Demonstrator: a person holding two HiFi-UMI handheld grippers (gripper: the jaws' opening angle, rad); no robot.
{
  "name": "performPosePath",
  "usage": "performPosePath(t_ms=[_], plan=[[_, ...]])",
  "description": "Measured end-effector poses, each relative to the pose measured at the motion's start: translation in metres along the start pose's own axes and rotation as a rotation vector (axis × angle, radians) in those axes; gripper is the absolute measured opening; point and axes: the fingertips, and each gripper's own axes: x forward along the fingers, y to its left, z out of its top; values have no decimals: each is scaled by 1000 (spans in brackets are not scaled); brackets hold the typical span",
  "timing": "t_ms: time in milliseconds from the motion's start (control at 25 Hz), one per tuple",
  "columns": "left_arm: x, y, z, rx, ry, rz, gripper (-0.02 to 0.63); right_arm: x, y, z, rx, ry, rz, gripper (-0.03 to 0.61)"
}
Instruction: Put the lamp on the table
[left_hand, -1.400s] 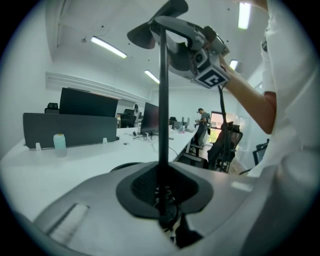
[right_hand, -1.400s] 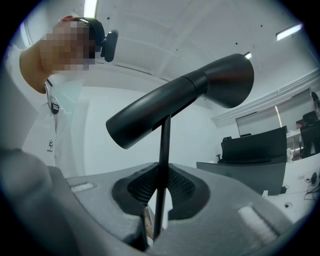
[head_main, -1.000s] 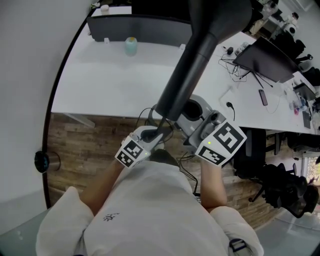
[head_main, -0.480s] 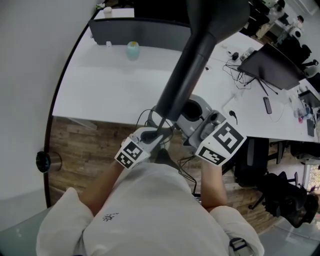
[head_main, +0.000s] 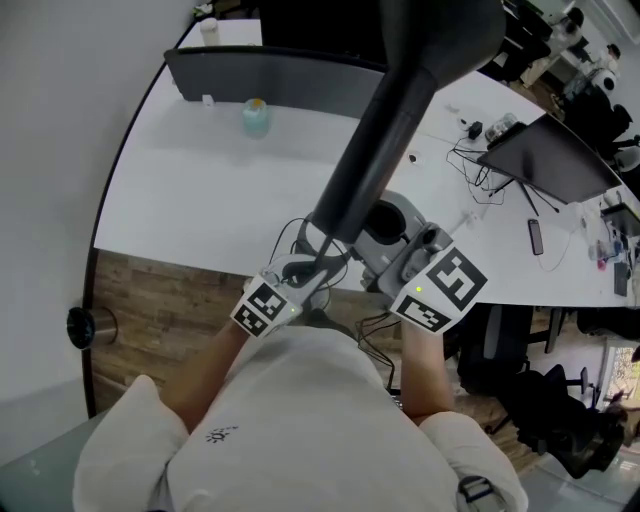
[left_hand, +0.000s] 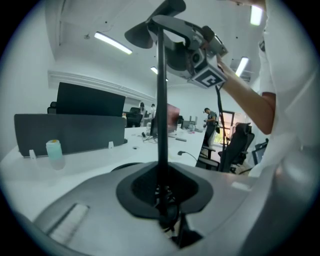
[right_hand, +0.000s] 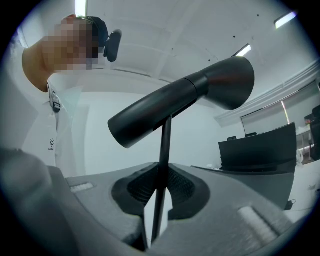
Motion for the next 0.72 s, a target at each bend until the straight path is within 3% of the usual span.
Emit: performPosePath(t_ms=[720], plan=[[104,56,30,-43,50,46,41,-17,-136,-8,35,3,10,44]])
